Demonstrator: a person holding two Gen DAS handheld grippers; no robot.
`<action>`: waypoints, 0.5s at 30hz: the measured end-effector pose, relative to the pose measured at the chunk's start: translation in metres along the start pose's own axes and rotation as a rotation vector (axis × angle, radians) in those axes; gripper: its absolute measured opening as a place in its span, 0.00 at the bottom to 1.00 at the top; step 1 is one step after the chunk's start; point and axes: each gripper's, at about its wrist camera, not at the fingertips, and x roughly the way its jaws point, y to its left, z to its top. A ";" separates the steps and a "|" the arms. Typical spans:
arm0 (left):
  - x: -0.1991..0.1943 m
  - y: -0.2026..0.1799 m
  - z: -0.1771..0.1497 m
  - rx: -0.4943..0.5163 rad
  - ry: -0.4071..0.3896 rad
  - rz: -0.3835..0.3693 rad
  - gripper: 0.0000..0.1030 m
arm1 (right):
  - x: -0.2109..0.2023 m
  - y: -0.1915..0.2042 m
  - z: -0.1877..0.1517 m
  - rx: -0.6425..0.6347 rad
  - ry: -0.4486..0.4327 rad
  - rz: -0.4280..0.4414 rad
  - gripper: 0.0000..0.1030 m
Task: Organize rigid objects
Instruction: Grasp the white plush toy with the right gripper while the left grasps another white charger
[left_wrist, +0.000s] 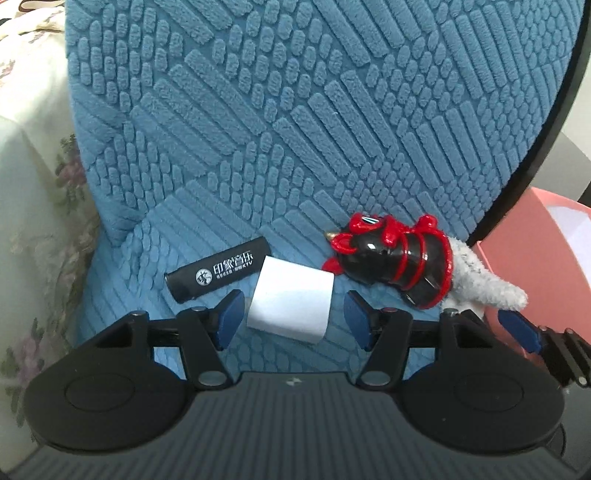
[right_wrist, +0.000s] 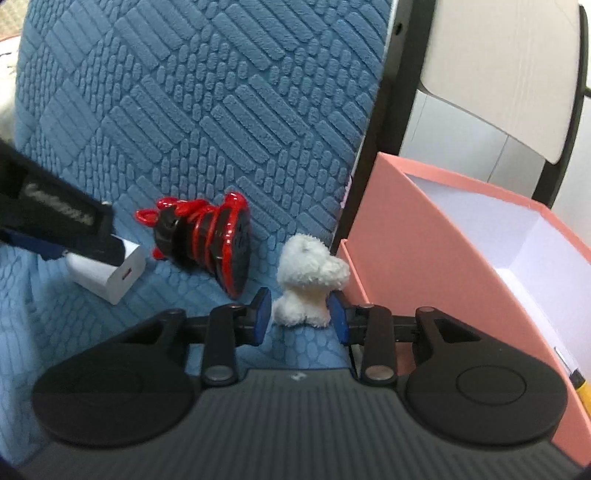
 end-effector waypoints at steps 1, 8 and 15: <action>0.002 0.000 0.001 0.002 0.001 0.002 0.64 | 0.001 0.002 0.000 -0.013 -0.006 -0.004 0.36; 0.014 0.000 0.007 0.018 0.014 0.003 0.64 | 0.019 0.001 0.001 -0.009 0.019 -0.043 0.36; 0.016 -0.004 0.009 0.053 0.014 0.012 0.64 | 0.037 0.000 0.006 0.026 0.025 -0.031 0.36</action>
